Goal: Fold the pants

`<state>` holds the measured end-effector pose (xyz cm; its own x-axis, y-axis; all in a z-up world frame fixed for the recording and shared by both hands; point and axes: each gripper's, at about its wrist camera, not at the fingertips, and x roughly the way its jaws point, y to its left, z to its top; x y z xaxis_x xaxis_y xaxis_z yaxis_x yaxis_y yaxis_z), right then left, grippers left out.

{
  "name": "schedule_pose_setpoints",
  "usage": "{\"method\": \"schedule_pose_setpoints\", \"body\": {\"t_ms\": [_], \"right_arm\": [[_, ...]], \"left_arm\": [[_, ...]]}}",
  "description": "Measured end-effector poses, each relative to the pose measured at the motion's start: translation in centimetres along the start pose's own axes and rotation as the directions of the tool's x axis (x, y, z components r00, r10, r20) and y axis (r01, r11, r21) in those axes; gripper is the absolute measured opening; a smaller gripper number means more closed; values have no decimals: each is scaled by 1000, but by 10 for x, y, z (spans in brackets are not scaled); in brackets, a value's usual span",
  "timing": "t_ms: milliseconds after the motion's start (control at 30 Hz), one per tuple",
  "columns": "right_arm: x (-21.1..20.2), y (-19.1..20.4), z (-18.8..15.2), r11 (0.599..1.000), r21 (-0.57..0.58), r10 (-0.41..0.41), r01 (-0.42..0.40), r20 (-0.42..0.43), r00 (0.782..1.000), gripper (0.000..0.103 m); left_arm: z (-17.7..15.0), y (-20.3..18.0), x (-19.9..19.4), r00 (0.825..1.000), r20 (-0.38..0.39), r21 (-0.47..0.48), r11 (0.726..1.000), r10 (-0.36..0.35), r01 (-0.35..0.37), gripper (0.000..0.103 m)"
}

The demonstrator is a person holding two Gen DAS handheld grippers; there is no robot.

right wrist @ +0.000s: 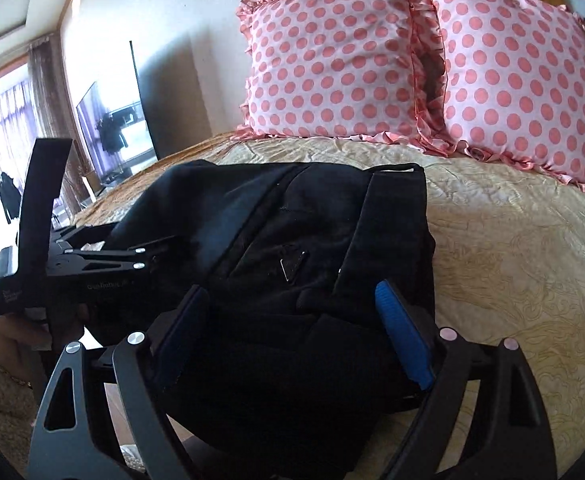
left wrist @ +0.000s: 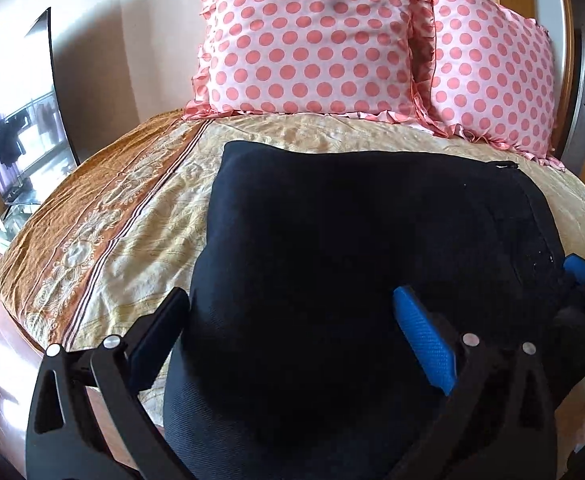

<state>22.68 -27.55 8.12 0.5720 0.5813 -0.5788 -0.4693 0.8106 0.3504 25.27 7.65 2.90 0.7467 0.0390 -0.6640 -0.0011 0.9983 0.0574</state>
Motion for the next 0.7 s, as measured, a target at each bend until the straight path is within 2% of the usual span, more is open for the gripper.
{"method": "schedule_pose_setpoints", "body": {"t_ms": [67, 167, 267, 367, 500, 600, 700], "right_arm": [[-11, 1, 5, 1000, 20, 16, -17, 36, 999, 87], [-21, 11, 6, 1000, -20, 13, -12, 63, 998, 87], [-4, 16, -10, 998, -51, -31, 29, -21, 999, 88], [-2, 24, -22, 990, -123, -75, 75, 11, 997, 88], [-7, 18, -16, 996, -85, -35, 32, -37, 999, 88], [-7, 26, -20, 987, -150, -67, 56, -64, 996, 88], [-15, 28, -17, 987, -149, -75, 64, -68, 995, 87]], "left_arm": [[2, 0, -5, 1000, 4, 7, 1000, 19, -19, 101], [-1, -1, -8, 999, 1, 27, 999, 34, -34, 101], [-6, 0, -7, 999, -6, 21, 999, 35, -35, 101], [-11, 5, -2, 1000, -18, -21, 1000, 4, -5, 101], [-13, 4, -5, 1000, -4, -3, 1000, 1, -1, 101], [-17, 4, -7, 1000, 0, 2, 1000, -3, 3, 101], [-19, 5, -11, 1000, 4, 4, 1000, -14, 14, 101]]}}
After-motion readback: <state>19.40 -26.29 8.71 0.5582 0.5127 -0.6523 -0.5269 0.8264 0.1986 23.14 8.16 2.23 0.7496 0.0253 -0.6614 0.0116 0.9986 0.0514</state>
